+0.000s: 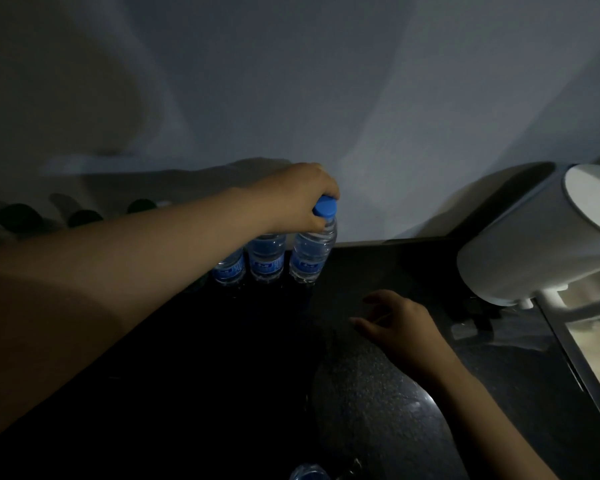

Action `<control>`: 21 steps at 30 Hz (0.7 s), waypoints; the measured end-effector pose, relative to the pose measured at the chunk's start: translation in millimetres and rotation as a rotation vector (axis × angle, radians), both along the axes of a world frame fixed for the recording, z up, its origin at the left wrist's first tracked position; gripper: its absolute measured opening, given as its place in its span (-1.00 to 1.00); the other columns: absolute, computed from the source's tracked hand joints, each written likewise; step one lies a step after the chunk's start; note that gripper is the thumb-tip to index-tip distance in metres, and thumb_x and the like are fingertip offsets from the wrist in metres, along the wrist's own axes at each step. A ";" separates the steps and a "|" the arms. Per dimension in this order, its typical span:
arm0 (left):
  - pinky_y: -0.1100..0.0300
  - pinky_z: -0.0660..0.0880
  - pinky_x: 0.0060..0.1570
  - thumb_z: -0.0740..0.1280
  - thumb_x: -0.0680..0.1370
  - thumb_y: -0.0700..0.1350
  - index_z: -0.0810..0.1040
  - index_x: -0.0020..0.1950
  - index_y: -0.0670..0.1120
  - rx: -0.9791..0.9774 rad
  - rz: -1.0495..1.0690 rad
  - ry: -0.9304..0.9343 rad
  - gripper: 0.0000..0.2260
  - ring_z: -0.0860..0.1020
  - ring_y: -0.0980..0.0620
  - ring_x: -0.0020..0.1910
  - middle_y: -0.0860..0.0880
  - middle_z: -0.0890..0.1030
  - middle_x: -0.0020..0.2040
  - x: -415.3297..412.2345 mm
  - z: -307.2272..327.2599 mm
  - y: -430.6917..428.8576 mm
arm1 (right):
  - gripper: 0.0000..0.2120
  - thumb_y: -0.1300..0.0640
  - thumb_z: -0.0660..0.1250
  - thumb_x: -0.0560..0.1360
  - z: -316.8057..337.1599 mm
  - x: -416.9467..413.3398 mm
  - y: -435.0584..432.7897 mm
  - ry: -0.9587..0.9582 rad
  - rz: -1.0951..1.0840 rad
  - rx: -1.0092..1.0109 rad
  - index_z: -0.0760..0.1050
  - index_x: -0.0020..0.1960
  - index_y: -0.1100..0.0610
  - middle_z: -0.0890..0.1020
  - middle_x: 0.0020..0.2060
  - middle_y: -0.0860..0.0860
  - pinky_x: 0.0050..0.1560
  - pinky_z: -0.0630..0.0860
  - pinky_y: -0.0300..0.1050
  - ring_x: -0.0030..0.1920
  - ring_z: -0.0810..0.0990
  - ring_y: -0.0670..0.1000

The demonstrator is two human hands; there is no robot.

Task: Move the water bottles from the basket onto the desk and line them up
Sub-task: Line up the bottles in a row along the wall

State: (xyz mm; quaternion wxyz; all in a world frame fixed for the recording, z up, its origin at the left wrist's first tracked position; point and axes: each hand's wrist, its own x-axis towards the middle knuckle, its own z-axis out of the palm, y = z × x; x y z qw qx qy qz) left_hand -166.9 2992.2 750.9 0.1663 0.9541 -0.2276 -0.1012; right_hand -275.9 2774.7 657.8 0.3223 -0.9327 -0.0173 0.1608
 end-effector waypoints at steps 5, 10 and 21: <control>0.01 0.49 0.10 0.39 0.48 -0.11 0.44 0.31 -0.09 0.001 0.055 -0.048 -0.59 0.49 -0.02 0.03 -0.08 0.44 0.17 -20.2 17.8 -1.0 | -0.56 -0.06 0.43 0.43 12.7 -13.7 -1.7 0.013 0.017 -0.007 0.45 0.27 -0.03 0.57 -0.14 -0.15 -0.29 0.45 -0.41 -0.16 0.56 -0.25; 0.05 0.48 0.04 0.38 0.47 -0.13 0.49 0.25 -0.08 -0.047 0.084 -0.074 -0.64 0.50 -0.04 0.02 -0.07 0.46 0.12 -60.4 29.7 6.7 | -0.56 -0.03 0.41 0.44 33.0 -29.4 0.1 0.009 0.048 -0.012 0.43 0.28 0.00 0.58 -0.07 -0.10 -0.15 0.55 -0.30 -0.12 0.57 -0.19; 0.17 0.46 -0.05 0.40 0.46 -0.08 0.51 0.15 -0.06 -0.104 0.124 -0.013 -0.72 0.49 0.08 -0.06 0.02 0.47 0.05 -167.2 29.6 16.5 | -0.59 -0.02 0.44 0.43 87.6 -87.4 1.6 -0.079 0.128 -0.028 0.47 0.25 0.01 0.58 -0.08 -0.12 -0.17 0.49 -0.39 -0.12 0.57 -0.21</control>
